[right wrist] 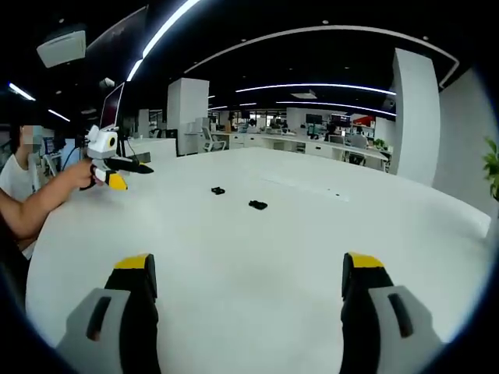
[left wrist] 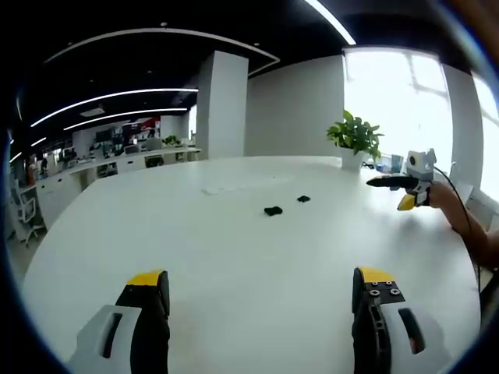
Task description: Snap the two parts of the plastic buckle together until the buckle closes and remains connected.
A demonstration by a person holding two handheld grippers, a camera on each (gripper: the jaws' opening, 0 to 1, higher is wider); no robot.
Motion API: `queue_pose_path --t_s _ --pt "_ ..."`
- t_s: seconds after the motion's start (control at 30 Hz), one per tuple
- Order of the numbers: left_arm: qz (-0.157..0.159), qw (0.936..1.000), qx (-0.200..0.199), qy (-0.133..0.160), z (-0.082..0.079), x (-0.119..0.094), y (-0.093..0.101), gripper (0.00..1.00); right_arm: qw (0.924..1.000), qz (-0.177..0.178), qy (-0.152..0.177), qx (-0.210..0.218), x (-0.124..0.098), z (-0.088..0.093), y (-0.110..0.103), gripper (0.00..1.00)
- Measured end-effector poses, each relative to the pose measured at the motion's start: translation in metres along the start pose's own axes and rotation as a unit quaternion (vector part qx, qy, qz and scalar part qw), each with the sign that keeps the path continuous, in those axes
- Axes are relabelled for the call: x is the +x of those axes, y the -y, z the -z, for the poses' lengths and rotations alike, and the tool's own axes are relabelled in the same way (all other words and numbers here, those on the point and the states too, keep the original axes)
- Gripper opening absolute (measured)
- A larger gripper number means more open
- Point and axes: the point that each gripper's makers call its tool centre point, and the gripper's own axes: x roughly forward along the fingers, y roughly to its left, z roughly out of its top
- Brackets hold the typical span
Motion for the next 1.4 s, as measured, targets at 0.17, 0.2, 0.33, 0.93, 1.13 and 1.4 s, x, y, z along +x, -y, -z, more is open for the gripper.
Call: queue_pose_path --t_s 0.17,0.2,0.33,0.93,1.13,1.4 --pt "0.000 1.0000 0.001 -0.002 0.001 0.002 -0.003 0.99 1.0000 0.001 0.001 -0.001 -0.001 -0.001 0.000 1.00" --pt "0.000 1.0000 0.001 -0.003 0.000 0.002 -0.003 0.99 1.0000 0.001 0.001 -0.001 -0.001 -0.001 0.000 1.00" --pt "0.000 1.0000 0.002 -0.003 0.000 0.003 -0.006 0.99 1.0000 0.001 0.000 -0.001 -0.001 -0.001 -0.001 1.00" --pt "-0.003 1.0000 0.004 -0.002 -0.006 0.008 -0.023 0.99 1.0000 0.003 -0.003 -0.009 0.000 0.000 -0.001 1.00" --pt "-0.002 1.0000 0.007 0.000 -0.008 0.007 -0.020 0.99 0.9999 0.004 -0.006 -0.010 0.000 0.001 0.002 1.00" --pt "0.000 1.0000 0.008 0.002 -0.009 0.006 -0.019 0.99 0.9999 0.004 -0.007 -0.011 0.001 0.001 0.004 1.00"
